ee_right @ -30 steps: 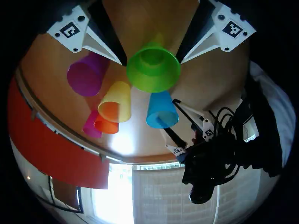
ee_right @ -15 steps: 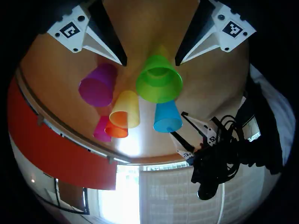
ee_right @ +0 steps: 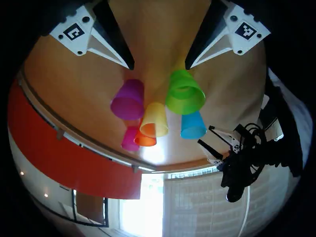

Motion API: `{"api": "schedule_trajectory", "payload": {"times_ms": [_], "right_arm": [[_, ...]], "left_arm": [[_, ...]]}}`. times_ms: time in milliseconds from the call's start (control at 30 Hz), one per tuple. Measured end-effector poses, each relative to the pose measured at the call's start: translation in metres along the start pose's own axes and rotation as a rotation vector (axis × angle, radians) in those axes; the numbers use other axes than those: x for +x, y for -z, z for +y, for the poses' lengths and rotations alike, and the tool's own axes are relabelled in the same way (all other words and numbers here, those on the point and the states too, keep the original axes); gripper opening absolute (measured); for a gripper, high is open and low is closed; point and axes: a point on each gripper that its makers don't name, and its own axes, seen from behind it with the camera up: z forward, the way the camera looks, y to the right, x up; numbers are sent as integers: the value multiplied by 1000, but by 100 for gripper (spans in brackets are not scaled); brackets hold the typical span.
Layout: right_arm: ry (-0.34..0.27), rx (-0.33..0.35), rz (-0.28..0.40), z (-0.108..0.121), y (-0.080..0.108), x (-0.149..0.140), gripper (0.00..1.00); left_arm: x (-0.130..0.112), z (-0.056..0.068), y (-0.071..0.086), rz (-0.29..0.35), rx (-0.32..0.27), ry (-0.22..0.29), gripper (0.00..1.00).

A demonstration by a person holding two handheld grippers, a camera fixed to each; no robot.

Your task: Pour water

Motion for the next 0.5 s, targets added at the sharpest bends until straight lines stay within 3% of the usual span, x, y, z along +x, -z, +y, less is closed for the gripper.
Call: {"api": "schedule_trajectory", "payload": {"times_ms": [500], "right_arm": [[-128, -133, 53, 33, 33, 3, 100]], "left_arm": [[7, -47, 27, 55, 160, 83, 91]]}}
